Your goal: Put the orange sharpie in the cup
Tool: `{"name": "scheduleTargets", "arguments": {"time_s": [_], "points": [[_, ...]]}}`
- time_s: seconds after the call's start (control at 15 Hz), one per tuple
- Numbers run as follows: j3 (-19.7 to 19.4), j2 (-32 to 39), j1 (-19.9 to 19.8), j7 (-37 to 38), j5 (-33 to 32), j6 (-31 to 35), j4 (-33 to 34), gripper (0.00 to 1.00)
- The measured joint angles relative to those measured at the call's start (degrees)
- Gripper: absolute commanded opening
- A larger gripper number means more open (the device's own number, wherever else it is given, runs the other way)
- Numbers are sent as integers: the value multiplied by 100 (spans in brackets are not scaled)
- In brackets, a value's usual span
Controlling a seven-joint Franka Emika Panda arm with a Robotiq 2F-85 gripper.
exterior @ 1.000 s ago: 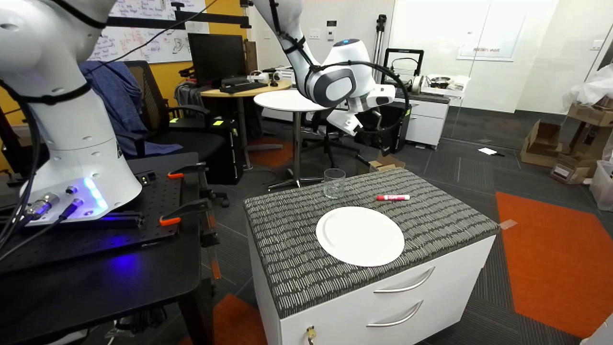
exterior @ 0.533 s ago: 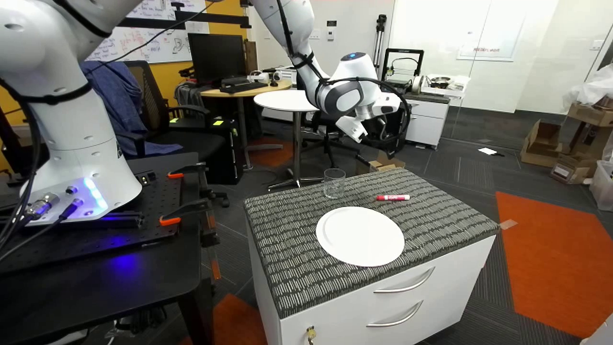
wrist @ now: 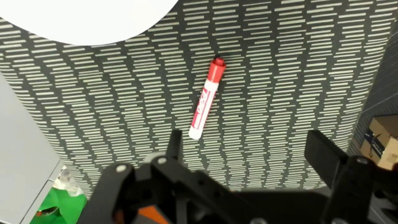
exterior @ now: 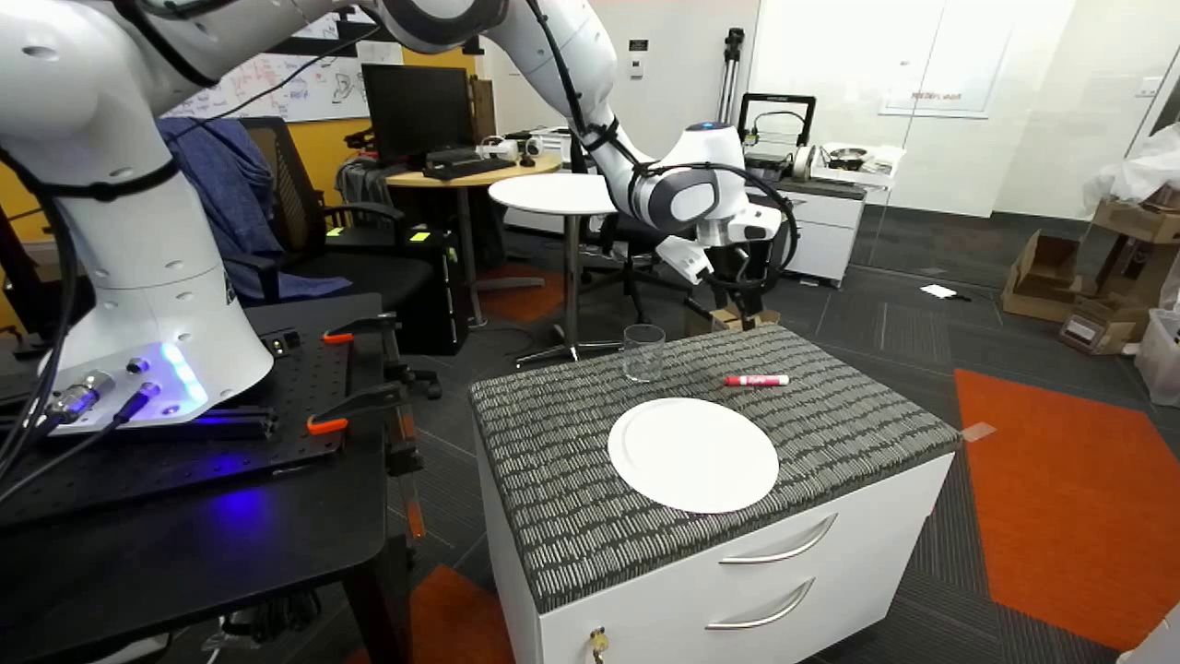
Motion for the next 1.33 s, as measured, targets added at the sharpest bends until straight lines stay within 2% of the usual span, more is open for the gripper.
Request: {"name": "scheduleTargets", "arguments": {"time_s": [0.33,1.33], "points": [[-106,377,51,104,-17,-700,696,100],[-119,833,69,103,-21,-641,996,100]]}}
